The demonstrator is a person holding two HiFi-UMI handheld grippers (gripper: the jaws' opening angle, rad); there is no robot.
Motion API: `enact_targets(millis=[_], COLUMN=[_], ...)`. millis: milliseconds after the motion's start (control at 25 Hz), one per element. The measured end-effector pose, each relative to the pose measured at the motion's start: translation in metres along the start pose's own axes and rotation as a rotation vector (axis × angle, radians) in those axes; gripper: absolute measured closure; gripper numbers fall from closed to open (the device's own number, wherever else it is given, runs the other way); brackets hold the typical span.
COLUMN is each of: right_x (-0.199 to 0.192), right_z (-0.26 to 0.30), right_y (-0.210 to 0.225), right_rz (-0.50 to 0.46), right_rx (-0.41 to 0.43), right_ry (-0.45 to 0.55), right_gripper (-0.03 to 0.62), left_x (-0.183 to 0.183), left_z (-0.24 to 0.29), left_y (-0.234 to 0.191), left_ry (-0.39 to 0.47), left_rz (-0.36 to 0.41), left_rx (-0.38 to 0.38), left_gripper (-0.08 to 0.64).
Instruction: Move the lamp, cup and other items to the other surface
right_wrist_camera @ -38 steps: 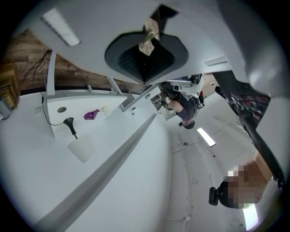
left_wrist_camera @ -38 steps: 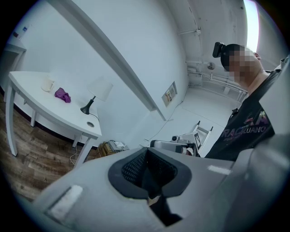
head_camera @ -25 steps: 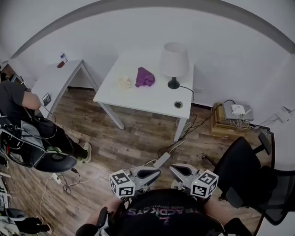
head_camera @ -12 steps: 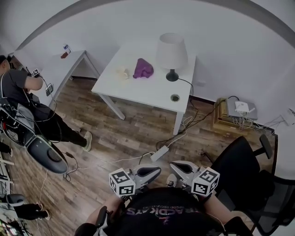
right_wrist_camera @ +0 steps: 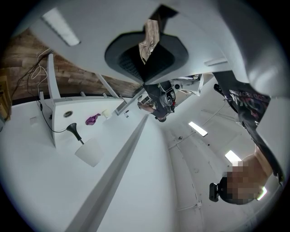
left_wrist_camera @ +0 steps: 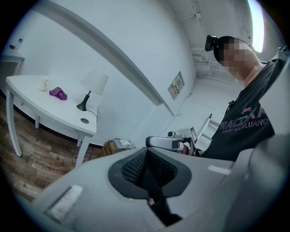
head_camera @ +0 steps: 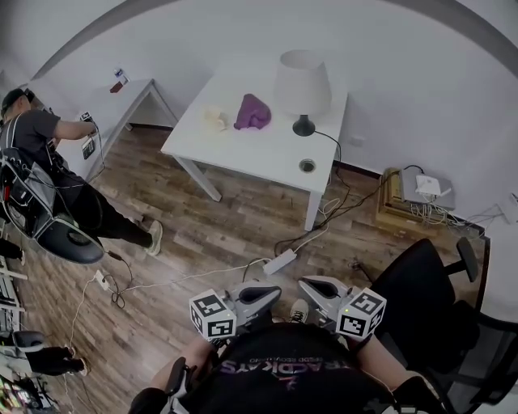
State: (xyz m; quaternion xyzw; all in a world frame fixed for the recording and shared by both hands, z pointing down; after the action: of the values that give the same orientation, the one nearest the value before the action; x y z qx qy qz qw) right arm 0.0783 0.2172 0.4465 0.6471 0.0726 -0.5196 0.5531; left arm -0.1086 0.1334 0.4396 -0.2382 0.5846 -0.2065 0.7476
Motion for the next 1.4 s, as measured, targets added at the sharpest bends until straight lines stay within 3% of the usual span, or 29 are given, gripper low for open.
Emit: enact_targets(millis=[400, 680, 1040, 1400], right_x=[0.021, 0.041, 0.055, 0.073], right_z=[0.039, 0.099, 0.182, 0.207], right_y=[0.005, 0.01, 0.012, 0.039], right_rz=[-0.008, -0.035, -0.086, -0.09], right_rx=[-0.11, -0.183, -0.188, -0.225], right_ry=[0.04, 0.035, -0.018, -0.021], right_gripper=[0.586, 0.586, 0.54, 0.513], left_x=[0.031, 0.055, 0.069, 0.081], left_z=[-0.016, -0.045, -0.088, -0.09], left_y=[-0.054, -0.114, -0.176, -0.199], left_ry=[0.02, 0.047, 0.095, 0.089], left_rz=[0.001, -0.038, -0.077, -0.106], left_rx=[-0.06, -0.092, -0.068, -0.057], left_gripper=[0.56, 0.56, 0.56, 0.56])
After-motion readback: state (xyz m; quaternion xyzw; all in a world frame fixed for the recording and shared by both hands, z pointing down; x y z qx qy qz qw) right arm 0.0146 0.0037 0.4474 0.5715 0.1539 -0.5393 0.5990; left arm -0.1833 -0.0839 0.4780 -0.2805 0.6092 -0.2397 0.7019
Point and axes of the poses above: the fingertips, and each gripper's own axes: z forward along the fingers, y to its right, x out of its top, the point moved 9 cm from there along -z, backward along the fingers
